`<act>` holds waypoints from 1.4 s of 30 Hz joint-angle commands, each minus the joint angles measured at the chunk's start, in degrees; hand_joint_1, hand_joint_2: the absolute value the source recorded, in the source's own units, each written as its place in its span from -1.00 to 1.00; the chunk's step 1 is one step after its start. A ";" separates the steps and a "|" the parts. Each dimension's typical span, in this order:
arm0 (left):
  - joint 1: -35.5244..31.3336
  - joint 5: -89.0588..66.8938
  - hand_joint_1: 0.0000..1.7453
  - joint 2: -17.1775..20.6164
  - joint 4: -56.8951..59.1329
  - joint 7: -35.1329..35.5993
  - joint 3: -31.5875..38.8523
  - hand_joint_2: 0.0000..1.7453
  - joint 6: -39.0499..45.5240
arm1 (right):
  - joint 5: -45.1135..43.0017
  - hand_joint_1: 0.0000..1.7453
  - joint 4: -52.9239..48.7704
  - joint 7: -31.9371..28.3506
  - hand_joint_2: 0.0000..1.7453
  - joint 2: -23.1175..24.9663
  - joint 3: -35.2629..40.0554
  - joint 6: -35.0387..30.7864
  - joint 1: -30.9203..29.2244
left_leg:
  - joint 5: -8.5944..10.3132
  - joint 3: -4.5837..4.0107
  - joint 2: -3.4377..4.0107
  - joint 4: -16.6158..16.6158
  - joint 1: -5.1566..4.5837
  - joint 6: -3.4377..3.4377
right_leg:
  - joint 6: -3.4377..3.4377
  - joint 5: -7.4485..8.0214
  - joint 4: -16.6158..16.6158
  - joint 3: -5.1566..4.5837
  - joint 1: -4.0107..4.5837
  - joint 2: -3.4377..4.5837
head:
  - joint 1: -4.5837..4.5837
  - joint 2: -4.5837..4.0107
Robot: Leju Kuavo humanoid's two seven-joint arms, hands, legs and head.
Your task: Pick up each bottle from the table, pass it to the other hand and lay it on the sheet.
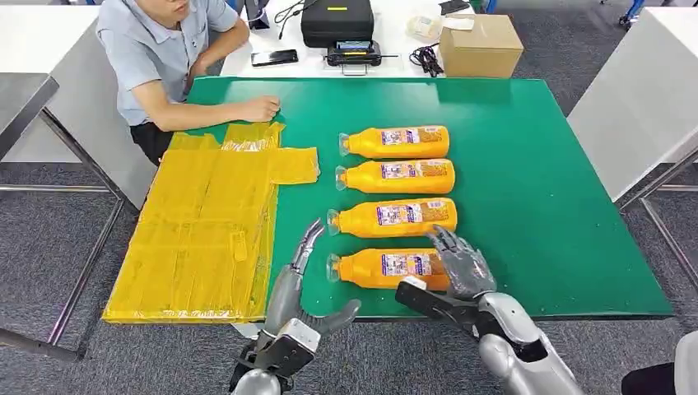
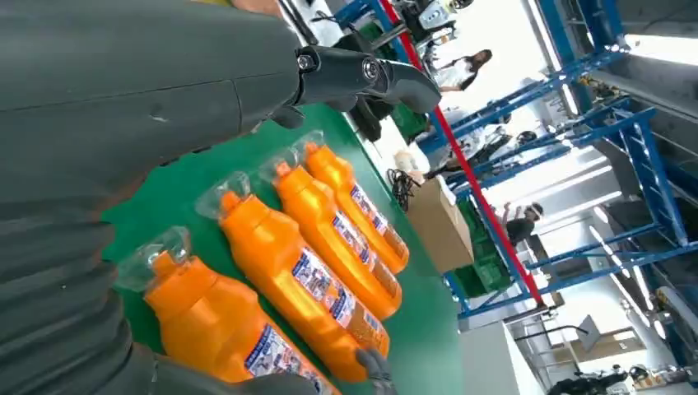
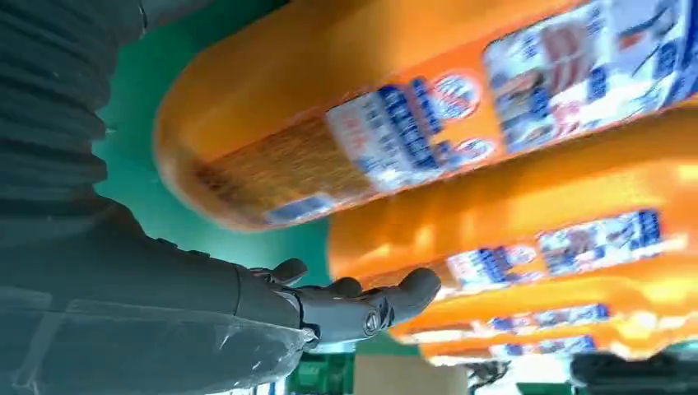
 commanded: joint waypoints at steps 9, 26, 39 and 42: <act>-4.33 1.58 -1.00 1.10 5.75 -0.02 -2.97 1.00 -0.06 | -4.26 -1.00 14.88 -0.44 1.00 2.12 6.02 2.69 -6.59 | -0.11 0.35 0.17 -0.04 0.14 -0.17 | -0.21 -0.03 -0.13 0.37 0.15 0.13 | 0.02 0.00; -5.32 3.02 -1.00 0.67 7.08 -0.74 -3.45 1.00 0.45 | -8.02 1.00 14.42 -1.85 1.00 -1.34 8.52 5.67 -6.96 | -0.04 0.48 -0.01 -0.05 0.10 -0.12 | -0.16 -0.04 -0.12 0.50 0.11 -0.08 | 0.02 0.00; -6.21 4.35 -1.00 0.42 8.26 -1.95 -4.09 1.00 0.45 | -14.91 1.00 14.02 -4.37 1.00 -2.82 8.53 8.67 -7.21 | -0.02 0.49 -0.04 -0.06 0.06 -0.08 | -0.10 -0.03 -0.11 0.49 0.07 -0.10 | 0.02 0.00; -6.59 4.89 -1.00 0.25 8.67 -2.42 -4.23 1.00 0.76 | -17.33 1.00 13.95 -5.08 1.00 -3.53 8.96 9.96 -7.92 | -0.04 0.49 -0.03 -0.03 0.09 -0.09 | -0.12 -0.03 -0.11 0.51 0.10 -0.09 | 0.02 0.00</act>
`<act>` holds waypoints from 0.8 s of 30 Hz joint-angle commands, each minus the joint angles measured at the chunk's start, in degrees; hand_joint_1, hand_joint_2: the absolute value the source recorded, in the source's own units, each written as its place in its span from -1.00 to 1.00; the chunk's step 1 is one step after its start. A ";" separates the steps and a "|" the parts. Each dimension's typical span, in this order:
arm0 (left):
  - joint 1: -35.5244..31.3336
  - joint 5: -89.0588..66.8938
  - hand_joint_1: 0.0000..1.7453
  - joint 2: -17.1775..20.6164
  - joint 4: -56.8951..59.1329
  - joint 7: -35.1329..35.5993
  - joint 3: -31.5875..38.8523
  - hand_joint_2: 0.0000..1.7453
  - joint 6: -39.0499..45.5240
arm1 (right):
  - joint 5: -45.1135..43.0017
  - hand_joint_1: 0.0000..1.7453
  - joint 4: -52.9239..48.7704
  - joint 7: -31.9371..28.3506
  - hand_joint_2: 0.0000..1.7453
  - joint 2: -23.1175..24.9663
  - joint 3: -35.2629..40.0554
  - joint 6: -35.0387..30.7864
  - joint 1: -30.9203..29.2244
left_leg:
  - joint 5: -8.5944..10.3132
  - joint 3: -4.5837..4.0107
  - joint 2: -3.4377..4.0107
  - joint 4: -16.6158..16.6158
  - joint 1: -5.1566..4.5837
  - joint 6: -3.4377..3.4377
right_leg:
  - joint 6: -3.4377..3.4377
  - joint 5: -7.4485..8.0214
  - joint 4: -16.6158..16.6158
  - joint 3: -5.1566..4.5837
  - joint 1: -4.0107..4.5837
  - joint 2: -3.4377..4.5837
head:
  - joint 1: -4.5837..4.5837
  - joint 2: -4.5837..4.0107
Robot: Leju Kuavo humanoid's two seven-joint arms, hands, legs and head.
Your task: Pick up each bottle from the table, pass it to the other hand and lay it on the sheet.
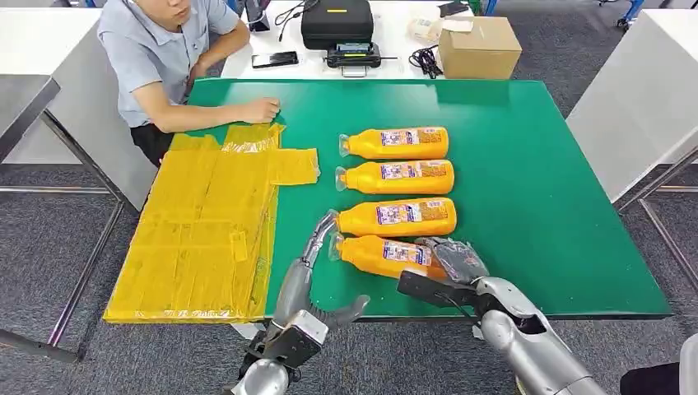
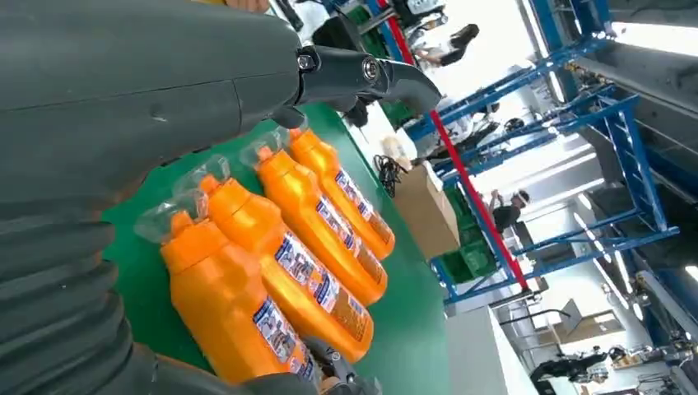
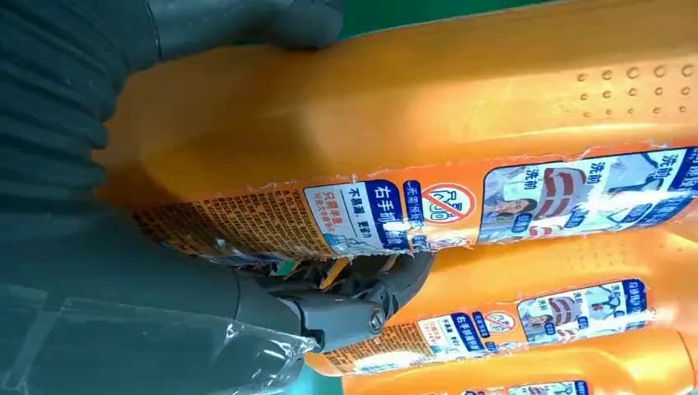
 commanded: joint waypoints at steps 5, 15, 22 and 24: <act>-2.82 3.10 -1.00 0.44 4.23 -1.62 -1.84 1.00 1.02 | -10.40 1.00 4.12 -2.50 1.00 -0.98 1.69 3.22 0.30 | -0.02 0.18 -0.06 -0.07 0.08 -0.11 | -0.12 -0.02 -0.12 0.24 0.09 -0.09 | 0.00 0.00; 1.14 37.00 -1.00 -0.64 1.04 -4.31 4.52 1.00 -2.58 | -22.95 1.00 -10.17 -10.69 1.00 7.24 -7.46 -2.13 6.03 | -0.07 0.09 0.17 -0.04 0.09 -0.13 | -0.14 -0.03 -0.01 0.08 0.11 0.13 | 0.00 0.00; 0.97 44.53 -1.00 1.17 4.79 -0.95 2.47 1.00 -9.63 | -26.74 1.00 -9.86 -11.92 1.00 7.96 -7.70 0.88 4.16 | -0.09 0.01 0.17 -0.05 0.12 -0.12 | -0.14 -0.04 -0.04 0.04 0.14 0.14 | 0.02 0.00; 0.26 45.50 -1.00 1.67 5.36 1.20 1.00 1.00 -12.94 | -27.28 1.00 -7.97 -12.47 1.00 8.25 -7.11 1.97 3.21 | -0.03 -0.11 0.08 -0.07 0.07 -0.08 | -0.09 -0.02 -0.02 -0.06 0.08 0.08 | 0.00 0.00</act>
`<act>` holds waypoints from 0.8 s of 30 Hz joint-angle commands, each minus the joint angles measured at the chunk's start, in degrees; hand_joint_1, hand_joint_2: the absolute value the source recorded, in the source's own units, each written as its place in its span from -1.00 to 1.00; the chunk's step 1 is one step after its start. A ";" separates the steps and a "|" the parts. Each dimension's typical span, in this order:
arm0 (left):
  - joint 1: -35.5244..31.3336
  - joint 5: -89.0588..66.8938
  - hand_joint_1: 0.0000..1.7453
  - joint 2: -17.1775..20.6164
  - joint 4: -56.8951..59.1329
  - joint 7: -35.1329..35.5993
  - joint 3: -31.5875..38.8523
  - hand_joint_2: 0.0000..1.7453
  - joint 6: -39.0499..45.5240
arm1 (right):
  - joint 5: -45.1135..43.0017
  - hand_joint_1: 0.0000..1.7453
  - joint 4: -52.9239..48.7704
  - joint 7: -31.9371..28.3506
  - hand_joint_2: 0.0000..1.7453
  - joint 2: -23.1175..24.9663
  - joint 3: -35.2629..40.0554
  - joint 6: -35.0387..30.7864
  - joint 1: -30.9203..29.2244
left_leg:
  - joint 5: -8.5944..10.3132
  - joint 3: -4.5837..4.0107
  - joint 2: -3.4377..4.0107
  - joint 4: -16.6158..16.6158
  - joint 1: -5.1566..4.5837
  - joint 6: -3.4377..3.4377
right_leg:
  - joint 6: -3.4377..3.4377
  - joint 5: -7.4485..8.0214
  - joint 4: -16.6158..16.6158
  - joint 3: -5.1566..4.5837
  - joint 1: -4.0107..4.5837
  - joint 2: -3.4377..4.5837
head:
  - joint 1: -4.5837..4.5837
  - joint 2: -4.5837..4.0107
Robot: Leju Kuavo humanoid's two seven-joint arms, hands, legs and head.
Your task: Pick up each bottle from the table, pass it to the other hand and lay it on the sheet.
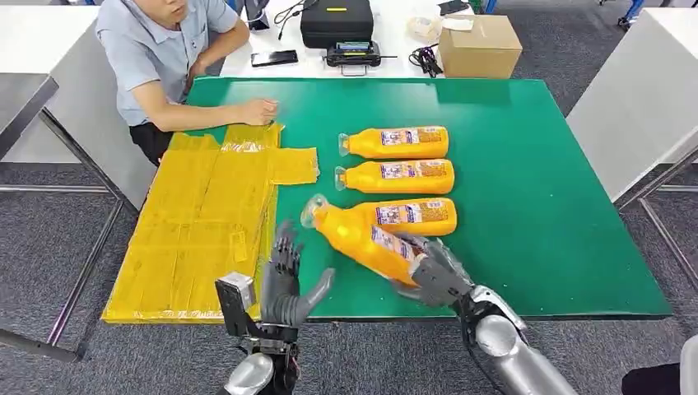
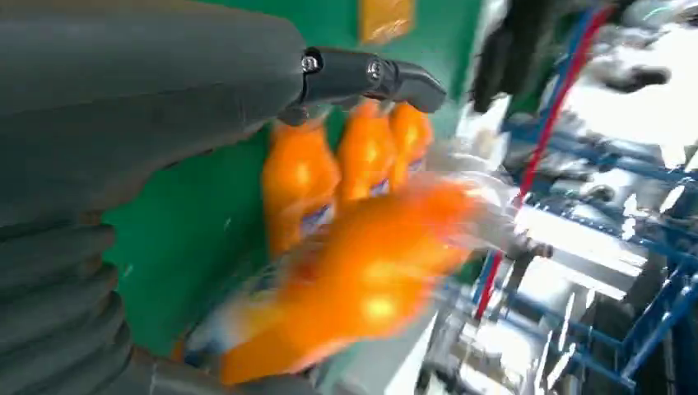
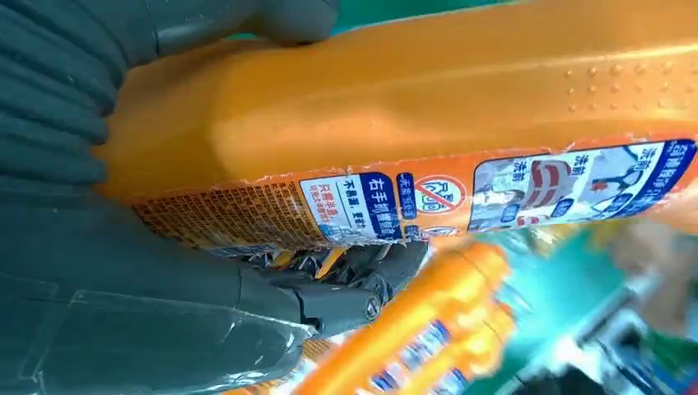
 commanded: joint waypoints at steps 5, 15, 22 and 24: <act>-2.40 3.21 -1.00 2.71 4.76 4.66 -2.16 1.00 -7.18 | -2.40 1.00 3.16 -2.50 1.00 3.75 -0.23 3.43 -3.75 | -0.07 0.14 0.12 -0.03 0.00 -0.11 | -0.13 -0.01 -0.05 0.13 0.00 0.15 | -0.02 0.00; -5.10 -0.26 -1.00 2.82 3.49 2.74 -5.11 1.00 -9.40 | -1.09 1.00 12.78 -4.25 1.00 4.76 9.77 10.69 -11.44 | -0.09 0.20 0.23 -0.02 0.06 -0.13 | -0.15 0.02 -0.06 0.16 0.07 0.24 | 0.00 0.00; -5.94 -0.16 -1.00 2.23 4.91 3.14 -4.92 1.00 -9.74 | -0.96 1.00 13.53 -5.49 1.00 4.52 13.75 12.97 -13.22 | -0.13 0.27 0.19 -0.02 0.07 -0.15 | -0.19 -0.05 -0.06 0.25 0.08 0.19 | -0.02 0.00; -6.56 1.75 -1.00 1.37 6.25 4.10 -3.61 1.00 -9.95 | -0.91 1.00 14.07 -5.87 1.00 5.10 15.74 13.69 -14.26 | -0.07 0.11 0.14 -0.01 0.03 -0.10 | -0.12 -0.01 -0.03 0.10 0.03 0.16 | -0.02 0.00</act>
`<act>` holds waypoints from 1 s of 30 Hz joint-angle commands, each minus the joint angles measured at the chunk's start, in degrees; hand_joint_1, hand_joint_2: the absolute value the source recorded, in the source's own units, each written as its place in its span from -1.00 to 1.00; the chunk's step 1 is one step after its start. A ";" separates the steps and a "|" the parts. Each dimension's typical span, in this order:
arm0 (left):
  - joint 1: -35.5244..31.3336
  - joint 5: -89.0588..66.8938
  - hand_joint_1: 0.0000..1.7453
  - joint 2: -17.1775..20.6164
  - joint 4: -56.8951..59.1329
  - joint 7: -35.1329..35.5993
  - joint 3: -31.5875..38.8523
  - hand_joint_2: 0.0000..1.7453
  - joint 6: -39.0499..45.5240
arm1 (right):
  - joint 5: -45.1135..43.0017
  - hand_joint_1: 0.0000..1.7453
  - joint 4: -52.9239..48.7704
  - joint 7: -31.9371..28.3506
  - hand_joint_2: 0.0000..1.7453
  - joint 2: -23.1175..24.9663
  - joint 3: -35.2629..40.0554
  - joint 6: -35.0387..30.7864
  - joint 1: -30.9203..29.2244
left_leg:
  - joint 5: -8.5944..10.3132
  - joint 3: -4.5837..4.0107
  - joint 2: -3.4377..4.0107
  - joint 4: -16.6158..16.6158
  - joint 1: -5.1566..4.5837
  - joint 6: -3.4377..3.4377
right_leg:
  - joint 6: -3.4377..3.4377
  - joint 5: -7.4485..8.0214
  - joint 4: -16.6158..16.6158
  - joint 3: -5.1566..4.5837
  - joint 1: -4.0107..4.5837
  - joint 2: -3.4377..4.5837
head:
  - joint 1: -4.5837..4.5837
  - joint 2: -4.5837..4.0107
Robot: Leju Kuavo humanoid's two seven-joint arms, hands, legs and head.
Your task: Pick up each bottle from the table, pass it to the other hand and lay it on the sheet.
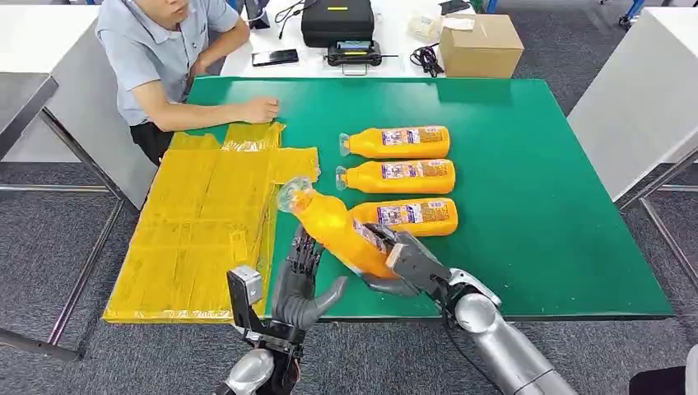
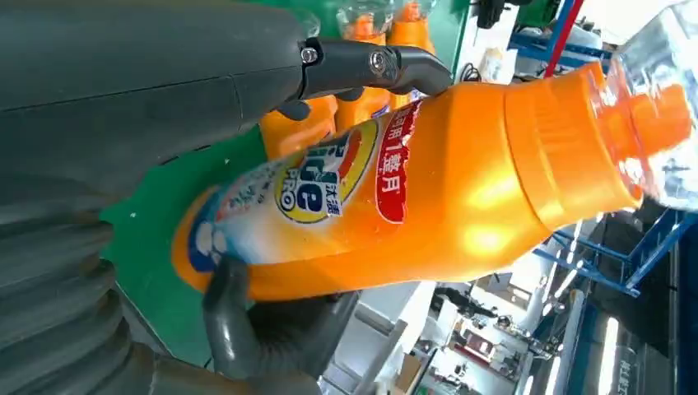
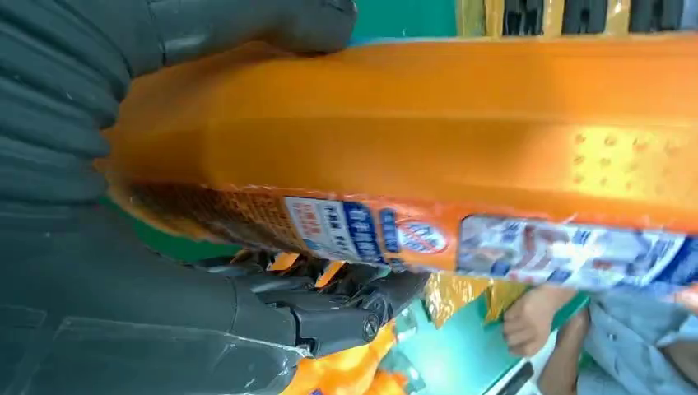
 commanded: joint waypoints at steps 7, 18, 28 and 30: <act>-4.53 2.24 -1.00 0.28 5.22 1.52 -1.27 1.00 -1.03 | 0.48 1.00 7.38 -1.59 1.00 1.49 11.10 3.09 -6.98 | -0.06 0.16 0.10 0.00 0.06 -0.10 | -0.12 -0.03 -0.03 0.12 0.07 0.07 | 0.02 0.00; -6.10 2.92 -1.00 -0.51 8.17 1.10 -0.64 1.00 0.83 | 0.25 1.00 6.42 -2.45 1.00 2.10 12.77 1.39 -6.68 | -0.05 0.13 0.08 -0.02 0.05 -0.09 | -0.11 -0.03 -0.03 0.09 0.06 0.05 | 0.00 0.00; -5.91 1.15 1.00 0.10 6.62 -0.91 -1.42 1.00 0.28 | -0.52 1.00 6.55 -2.75 1.00 2.29 12.32 0.55 -6.51 | -0.04 0.09 0.07 -0.01 0.05 -0.08 | -0.09 -0.02 -0.02 0.05 0.06 0.05 | 0.00 0.00; -5.64 -0.33 1.00 0.35 5.88 -1.92 -1.54 1.00 1.34 | -1.25 1.00 6.33 -2.57 1.00 2.14 11.45 0.26 -6.05 | -0.08 0.17 0.10 -0.01 0.09 -0.12 | -0.14 -0.04 -0.04 0.14 0.09 0.06 | 0.00 0.00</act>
